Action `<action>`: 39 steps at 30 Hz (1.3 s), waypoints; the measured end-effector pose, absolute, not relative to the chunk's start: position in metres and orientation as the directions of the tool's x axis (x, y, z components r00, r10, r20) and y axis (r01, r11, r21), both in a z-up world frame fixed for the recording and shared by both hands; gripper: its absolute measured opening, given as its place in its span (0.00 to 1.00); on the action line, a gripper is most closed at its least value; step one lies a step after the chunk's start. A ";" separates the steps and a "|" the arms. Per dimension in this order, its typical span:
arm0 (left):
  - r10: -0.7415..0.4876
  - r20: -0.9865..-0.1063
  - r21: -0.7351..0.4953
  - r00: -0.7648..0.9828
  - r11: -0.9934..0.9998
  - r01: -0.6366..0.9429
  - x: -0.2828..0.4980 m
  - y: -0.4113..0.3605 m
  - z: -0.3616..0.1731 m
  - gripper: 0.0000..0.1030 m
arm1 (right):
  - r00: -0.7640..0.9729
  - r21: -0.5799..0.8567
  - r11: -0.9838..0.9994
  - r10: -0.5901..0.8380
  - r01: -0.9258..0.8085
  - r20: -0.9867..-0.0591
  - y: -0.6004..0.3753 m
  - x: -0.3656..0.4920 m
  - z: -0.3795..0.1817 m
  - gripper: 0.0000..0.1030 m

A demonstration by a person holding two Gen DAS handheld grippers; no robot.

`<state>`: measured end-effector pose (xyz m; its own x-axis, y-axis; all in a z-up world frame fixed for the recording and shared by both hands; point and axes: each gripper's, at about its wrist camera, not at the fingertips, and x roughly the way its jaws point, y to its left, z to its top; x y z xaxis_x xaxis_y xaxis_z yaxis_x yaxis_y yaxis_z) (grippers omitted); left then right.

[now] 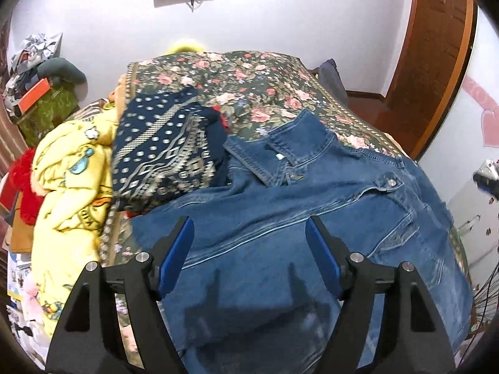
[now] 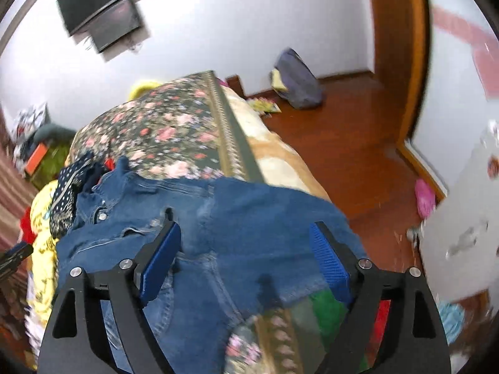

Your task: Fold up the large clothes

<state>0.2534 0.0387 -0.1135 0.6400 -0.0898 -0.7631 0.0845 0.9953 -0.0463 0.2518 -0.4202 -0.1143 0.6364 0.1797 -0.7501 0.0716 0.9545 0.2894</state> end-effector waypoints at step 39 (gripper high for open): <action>-0.111 -0.830 -0.080 0.546 0.994 0.080 0.265 0.019 -0.167 0.71 | 0.619 0.342 0.888 0.087 0.306 -0.781 -0.470 0.300 -0.139 0.11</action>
<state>0.2645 0.0194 -0.1673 0.5461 -0.1105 -0.8304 0.0796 0.9936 -0.0799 0.3003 -0.4699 -0.1392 0.6188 0.0870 -0.7807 0.3065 0.8884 0.3419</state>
